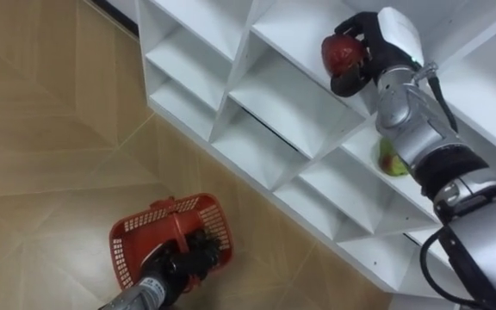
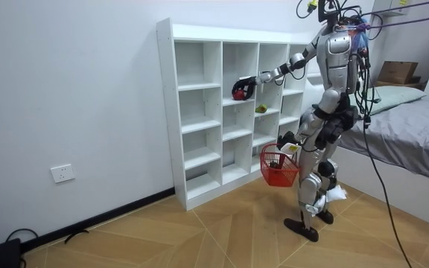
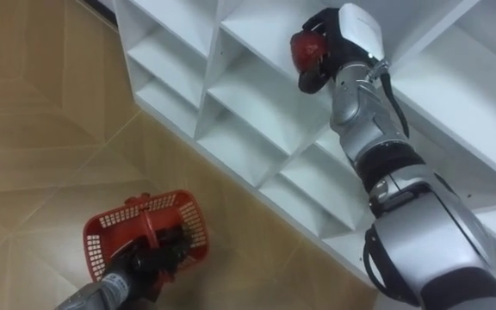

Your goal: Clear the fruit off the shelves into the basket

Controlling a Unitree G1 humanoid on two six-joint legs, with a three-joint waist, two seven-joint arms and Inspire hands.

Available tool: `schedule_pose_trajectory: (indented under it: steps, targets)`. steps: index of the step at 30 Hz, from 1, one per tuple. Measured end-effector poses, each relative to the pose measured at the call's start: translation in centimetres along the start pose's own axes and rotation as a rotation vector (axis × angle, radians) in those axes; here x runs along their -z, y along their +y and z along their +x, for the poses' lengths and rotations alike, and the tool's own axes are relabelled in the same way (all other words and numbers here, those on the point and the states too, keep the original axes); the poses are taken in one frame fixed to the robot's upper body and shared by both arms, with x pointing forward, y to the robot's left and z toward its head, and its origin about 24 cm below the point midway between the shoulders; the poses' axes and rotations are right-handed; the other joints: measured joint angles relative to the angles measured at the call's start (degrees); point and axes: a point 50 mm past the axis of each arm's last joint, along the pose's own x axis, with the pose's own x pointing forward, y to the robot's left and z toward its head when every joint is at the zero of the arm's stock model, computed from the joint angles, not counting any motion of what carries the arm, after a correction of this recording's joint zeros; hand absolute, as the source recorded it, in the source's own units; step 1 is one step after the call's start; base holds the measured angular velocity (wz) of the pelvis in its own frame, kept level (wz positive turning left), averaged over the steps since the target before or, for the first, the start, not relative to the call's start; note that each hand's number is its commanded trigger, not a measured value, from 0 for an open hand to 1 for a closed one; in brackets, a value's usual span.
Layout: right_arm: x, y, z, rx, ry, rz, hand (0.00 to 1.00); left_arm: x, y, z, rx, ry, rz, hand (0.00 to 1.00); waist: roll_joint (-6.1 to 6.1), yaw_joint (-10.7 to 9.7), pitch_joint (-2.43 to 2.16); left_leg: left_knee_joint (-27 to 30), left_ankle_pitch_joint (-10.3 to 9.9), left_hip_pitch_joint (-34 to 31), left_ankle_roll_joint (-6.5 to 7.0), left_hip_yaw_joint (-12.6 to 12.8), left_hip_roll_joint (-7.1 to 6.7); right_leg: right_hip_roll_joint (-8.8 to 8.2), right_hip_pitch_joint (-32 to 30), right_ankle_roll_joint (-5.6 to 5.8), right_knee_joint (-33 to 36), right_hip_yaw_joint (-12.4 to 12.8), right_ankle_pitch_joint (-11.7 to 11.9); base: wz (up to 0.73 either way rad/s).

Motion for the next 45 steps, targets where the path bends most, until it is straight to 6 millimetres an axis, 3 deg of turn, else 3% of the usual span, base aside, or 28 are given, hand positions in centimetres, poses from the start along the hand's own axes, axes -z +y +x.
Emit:
schedule_pose_trajectory:
  steps: [7,13,15,19,22,24,35,40,45]
  targets:
    - [-0.2,0.0,0.0,-0.002,-0.005,0.016,1.00,-0.2,0.3,-0.1,-0.007,-0.007,0.012,1.00,-0.47,-0.50,-0.02,0.18,0.00,0.10,0.00,-0.24,-0.04,-0.01,0.24,-0.02,-0.06,0.03,0.01,0.00]
    - [-2.7,-0.1,0.0,-0.057,-0.113,0.047,1.00,-0.4,0.4,-0.2,-0.007,-0.019,0.002,1.00,-0.34,-3.54,-0.08,0.49,-0.02,-0.04,0.02,0.07,0.01,0.00,0.11,-0.07,-0.06,0.63,0.04,-0.01]
    - [-3.9,-0.3,-0.1,-0.050,-0.159,0.067,1.00,-0.4,0.1,-0.4,0.010,-0.034,0.001,1.00,0.25,-5.16,-0.32,0.59,-0.02,-0.10,0.03,0.05,-0.04,-0.04,0.16,-0.08,-0.04,0.70,0.06,0.00]
    - [-6.4,-0.5,-1.5,-0.028,-0.303,0.156,1.00,-0.7,-1.4,-0.5,0.053,-0.061,0.018,1.00,3.18,-7.76,-1.53,0.65,-0.14,1.04,0.23,1.23,-0.10,-0.21,0.93,-0.06,0.01,1.77,0.07,-0.11]
    - [-5.2,1.4,-2.6,-0.081,-0.278,0.181,1.00,-1.0,-2.2,-0.4,0.060,-0.077,0.011,1.00,5.06,-8.28,-2.52,-0.53,-0.14,4.51,0.25,2.09,-0.01,-0.25,3.54,0.00,-0.01,2.84,0.03,-0.14]
    - [-5.7,2.5,-3.6,-0.125,-0.305,0.210,1.00,-1.3,-2.9,-0.3,0.072,-0.096,-0.036,1.00,6.05,-9.20,-3.18,-1.77,0.03,6.18,0.31,2.91,0.13,-0.30,4.34,0.02,-0.04,3.41,0.01,-0.18]
    - [-5.2,4.7,-6.8,-0.228,-0.334,0.282,1.00,-1.1,-4.8,0.0,0.115,-0.093,-0.028,1.00,8.77,-12.79,-4.38,-2.11,0.19,10.10,0.33,3.97,0.10,-0.24,7.81,0.05,-0.37,5.37,0.03,-0.05]
    - [-5.1,4.8,-7.0,-0.242,-0.335,0.280,1.00,-1.3,-4.8,0.0,0.117,-0.097,-0.028,1.00,8.87,-13.63,-4.45,-2.65,0.30,11.05,0.32,4.50,0.14,-0.18,8.28,0.06,-0.39,6.07,0.02,-0.06]
    - [-4.3,5.9,-8.4,-0.291,-0.321,0.309,1.00,-1.6,-5.3,0.1,0.112,-0.111,-0.053,1.00,8.91,-13.95,-4.44,-3.05,0.28,11.55,0.34,4.81,0.13,-0.14,8.41,0.08,-0.40,6.32,0.01,-0.02]
